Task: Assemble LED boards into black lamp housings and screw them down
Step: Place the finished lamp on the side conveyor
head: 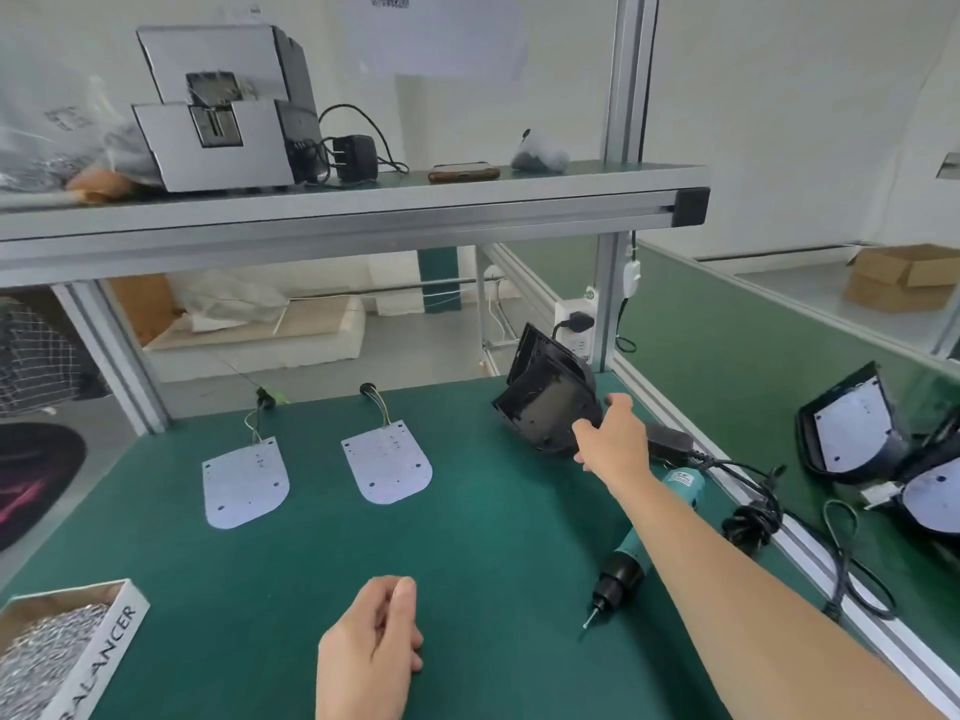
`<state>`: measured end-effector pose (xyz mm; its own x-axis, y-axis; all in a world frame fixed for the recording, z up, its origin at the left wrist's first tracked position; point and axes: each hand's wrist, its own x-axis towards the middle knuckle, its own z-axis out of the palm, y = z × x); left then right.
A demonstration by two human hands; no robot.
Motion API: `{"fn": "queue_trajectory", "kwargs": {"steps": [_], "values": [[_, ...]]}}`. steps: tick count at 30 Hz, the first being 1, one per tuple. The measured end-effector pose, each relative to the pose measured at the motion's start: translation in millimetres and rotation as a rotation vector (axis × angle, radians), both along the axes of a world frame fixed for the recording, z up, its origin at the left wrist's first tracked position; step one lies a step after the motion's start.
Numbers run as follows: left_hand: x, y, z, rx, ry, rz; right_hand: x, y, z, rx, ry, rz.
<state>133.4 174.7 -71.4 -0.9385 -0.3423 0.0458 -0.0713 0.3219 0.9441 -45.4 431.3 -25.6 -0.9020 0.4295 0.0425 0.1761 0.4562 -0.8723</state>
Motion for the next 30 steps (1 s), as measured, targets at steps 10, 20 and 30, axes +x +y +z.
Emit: {"fn": "queue_trajectory", "kwargs": {"steps": [10, 20, 30], "values": [[5, -1, 4, 0.103, 0.012, -0.008, 118, -52, 9, -0.404, -0.031, 0.158], [9, -5, 7, 0.209, 0.085, 0.16, 215, -120, -26, -0.549, -0.061, 0.326], [15, -17, 8, 0.062, -0.013, 0.306, 224, -108, -12, 0.507, -0.167, 0.427]]}}
